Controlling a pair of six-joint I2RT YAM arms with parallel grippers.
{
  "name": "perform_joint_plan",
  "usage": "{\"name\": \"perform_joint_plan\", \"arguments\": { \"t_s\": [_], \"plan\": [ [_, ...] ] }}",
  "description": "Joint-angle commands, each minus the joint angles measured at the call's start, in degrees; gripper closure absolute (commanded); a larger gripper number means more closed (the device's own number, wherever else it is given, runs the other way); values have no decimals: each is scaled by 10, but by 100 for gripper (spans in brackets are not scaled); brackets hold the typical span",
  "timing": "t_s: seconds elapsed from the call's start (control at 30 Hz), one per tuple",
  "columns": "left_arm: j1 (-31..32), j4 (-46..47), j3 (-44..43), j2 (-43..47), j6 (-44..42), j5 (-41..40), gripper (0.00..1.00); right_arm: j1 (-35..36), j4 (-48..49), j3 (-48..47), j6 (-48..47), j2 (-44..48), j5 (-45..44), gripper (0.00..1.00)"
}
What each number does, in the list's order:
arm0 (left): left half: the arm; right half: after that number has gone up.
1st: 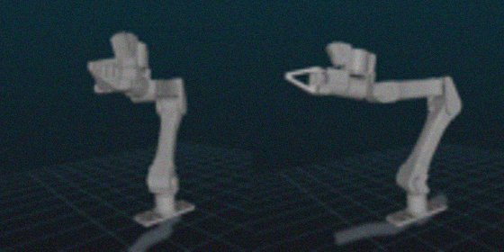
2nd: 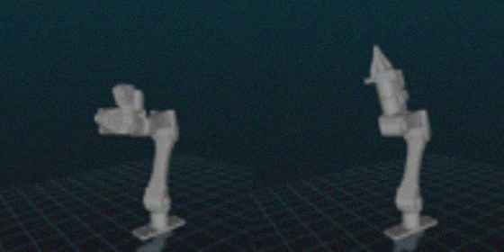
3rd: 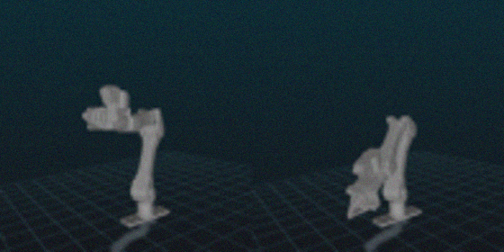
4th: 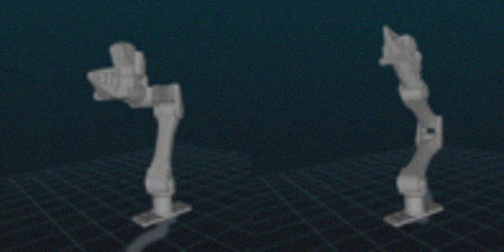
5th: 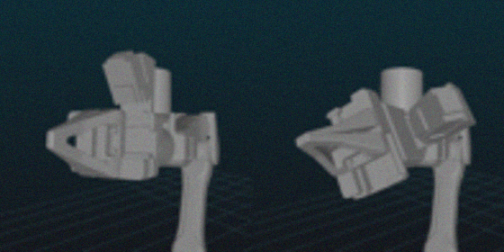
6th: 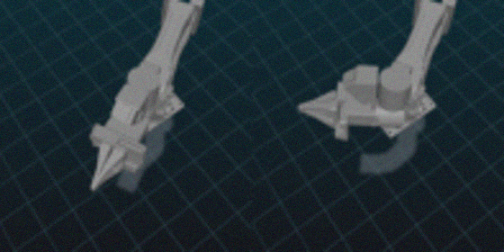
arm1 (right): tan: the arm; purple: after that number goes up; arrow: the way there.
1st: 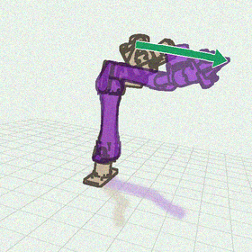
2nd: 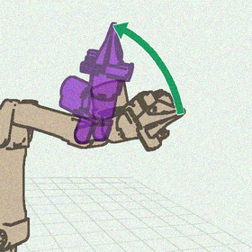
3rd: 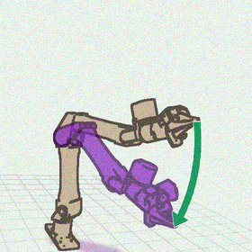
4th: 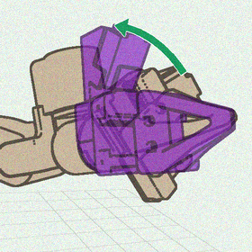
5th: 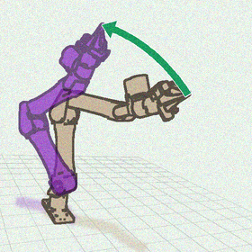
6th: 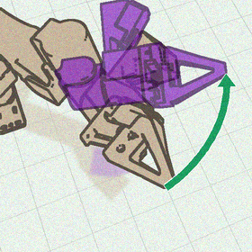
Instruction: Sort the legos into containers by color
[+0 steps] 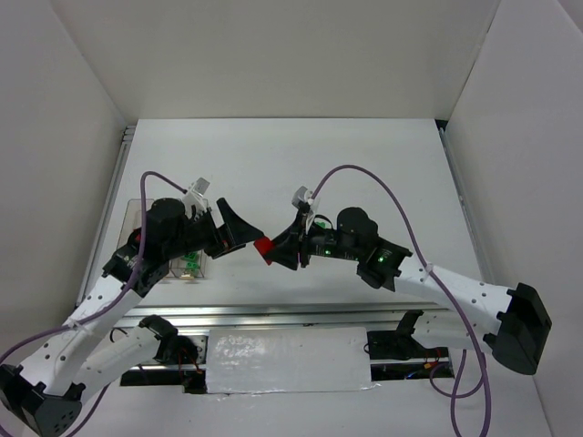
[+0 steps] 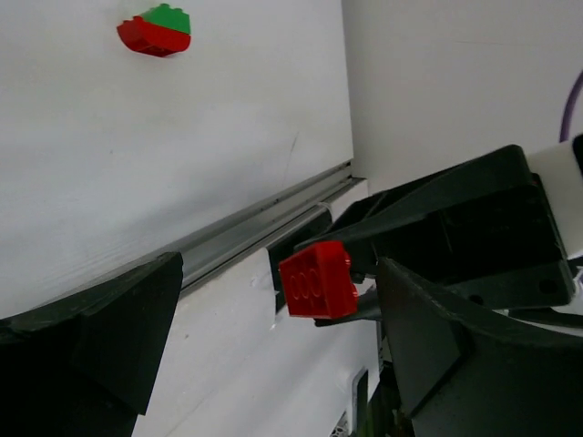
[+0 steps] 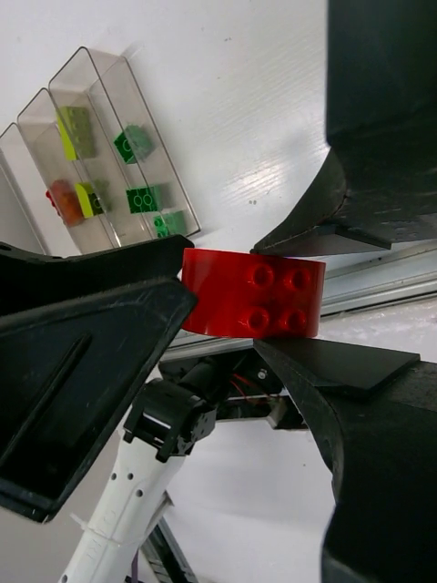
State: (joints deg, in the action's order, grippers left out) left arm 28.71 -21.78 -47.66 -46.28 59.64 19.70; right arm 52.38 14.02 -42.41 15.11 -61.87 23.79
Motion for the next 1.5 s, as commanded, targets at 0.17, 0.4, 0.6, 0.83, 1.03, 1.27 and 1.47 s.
{"name": "perform_joint_plan", "arguments": {
  "t_s": [0.17,0.4,0.6,0.83,1.03,1.27,1.47],
  "plan": [
    [2,69,13,18,31,54,5,18,4,-65,-19,-34,-42,100],
    [3,82,33,13,29,59,40,24,22,-95,-18,-61,-50,100],
    [3,67,14,-7,0,45,97,32,36,-96,-19,-76,-41,100],
    [3,-65,-46,2,-54,-141,100,28,39,-89,3,-89,-95,0],
    [-103,-291,-196,-101,-77,-508,100,21,-31,-75,15,-62,-197,0],
    [-336,-294,-277,-271,-102,-554,100,20,-100,-22,19,31,-267,0],
    [-433,-259,-306,-391,-109,-508,100,19,-167,-10,15,90,-275,0]
  ]
}}
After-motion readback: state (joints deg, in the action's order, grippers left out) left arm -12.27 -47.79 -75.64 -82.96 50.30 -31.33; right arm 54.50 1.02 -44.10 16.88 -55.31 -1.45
